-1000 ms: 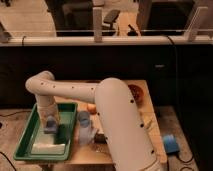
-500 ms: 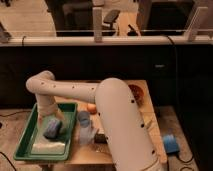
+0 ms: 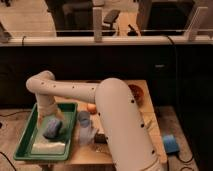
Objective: Place sponge in tray
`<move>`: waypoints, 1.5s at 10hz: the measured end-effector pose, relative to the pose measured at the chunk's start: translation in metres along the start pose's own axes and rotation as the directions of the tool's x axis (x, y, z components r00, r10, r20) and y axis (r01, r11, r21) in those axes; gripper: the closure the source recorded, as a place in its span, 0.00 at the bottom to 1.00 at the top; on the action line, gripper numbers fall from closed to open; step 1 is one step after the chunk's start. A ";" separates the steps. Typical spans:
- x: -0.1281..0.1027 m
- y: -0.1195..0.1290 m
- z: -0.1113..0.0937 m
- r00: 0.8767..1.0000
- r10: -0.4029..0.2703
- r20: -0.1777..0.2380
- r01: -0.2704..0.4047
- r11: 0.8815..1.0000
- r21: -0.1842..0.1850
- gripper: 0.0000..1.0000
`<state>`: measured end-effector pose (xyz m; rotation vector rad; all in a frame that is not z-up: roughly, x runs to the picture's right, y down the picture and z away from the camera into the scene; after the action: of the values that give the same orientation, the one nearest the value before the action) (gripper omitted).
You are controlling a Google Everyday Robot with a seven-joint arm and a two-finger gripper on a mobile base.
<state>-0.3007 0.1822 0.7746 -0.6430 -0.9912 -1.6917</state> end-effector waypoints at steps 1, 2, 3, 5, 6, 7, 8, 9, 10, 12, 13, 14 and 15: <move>-0.001 0.001 0.000 1.000 -0.003 -0.001 0.003 1.000 0.001 0.20; -0.001 0.000 0.000 1.000 -0.005 -0.002 0.005 1.000 0.003 0.20; -0.001 0.000 -0.001 1.000 -0.006 -0.003 0.006 1.000 0.003 0.20; 0.000 0.000 -0.001 1.000 -0.009 -0.004 0.009 1.000 0.000 0.20; 0.000 0.000 -0.001 1.000 -0.010 -0.003 0.010 1.000 -0.002 0.20; 0.000 0.000 0.000 1.000 -0.013 -0.002 0.013 1.000 -0.006 0.20; 0.000 -0.002 0.000 1.000 -0.014 -0.002 0.014 1.000 -0.006 0.20; 0.000 -0.002 0.000 1.000 -0.015 -0.001 0.015 1.000 -0.006 0.20; 0.000 -0.002 0.000 1.000 -0.014 -0.002 0.014 1.000 -0.006 0.20; 0.000 -0.002 0.000 1.000 -0.014 -0.002 0.014 1.000 -0.006 0.20; 0.000 -0.002 0.000 1.000 -0.015 -0.001 0.015 1.000 -0.007 0.20; 0.000 -0.002 0.000 1.000 -0.015 -0.001 0.015 1.000 -0.007 0.20; 0.000 -0.002 0.000 1.000 -0.015 -0.001 0.015 1.000 -0.007 0.20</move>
<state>-0.3024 0.1825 0.7735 -0.6400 -0.9921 -1.7089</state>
